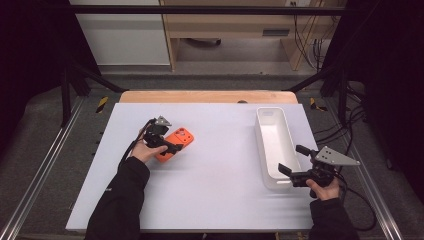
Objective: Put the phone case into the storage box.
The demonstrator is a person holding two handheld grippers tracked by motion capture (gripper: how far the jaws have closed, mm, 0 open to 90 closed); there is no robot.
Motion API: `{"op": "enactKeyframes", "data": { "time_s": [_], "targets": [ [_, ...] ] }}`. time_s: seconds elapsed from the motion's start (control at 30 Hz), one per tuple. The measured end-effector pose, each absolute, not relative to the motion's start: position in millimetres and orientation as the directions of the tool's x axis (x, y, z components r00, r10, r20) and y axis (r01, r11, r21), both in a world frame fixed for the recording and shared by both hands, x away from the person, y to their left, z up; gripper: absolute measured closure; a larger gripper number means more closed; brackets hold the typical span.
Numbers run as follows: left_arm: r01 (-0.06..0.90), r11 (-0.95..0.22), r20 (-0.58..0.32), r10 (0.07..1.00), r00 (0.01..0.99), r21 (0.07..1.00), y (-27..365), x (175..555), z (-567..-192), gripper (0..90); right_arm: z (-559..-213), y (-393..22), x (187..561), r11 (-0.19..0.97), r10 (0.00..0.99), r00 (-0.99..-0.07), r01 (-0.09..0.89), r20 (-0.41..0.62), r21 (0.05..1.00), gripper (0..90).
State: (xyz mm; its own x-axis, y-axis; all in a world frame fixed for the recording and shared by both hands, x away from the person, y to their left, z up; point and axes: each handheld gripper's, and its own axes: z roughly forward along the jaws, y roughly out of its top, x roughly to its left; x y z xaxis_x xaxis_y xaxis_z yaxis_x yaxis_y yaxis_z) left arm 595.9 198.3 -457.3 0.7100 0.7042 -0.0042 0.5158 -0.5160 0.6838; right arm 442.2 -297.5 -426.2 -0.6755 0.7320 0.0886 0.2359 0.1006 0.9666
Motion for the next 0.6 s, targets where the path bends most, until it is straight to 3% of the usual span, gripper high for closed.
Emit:
{"op": "enactKeyframes", "data": {
  "time_s": [0.6],
  "targets": [
    [0.522,-0.522,0.005,0.710,0.704,0.674,199.8,596.4,-469.8,2.6,-426.1,-297.6,442.1,0.099,0.731,-0.676,0.237,0.091,0.966,0.5]
  ]
}}
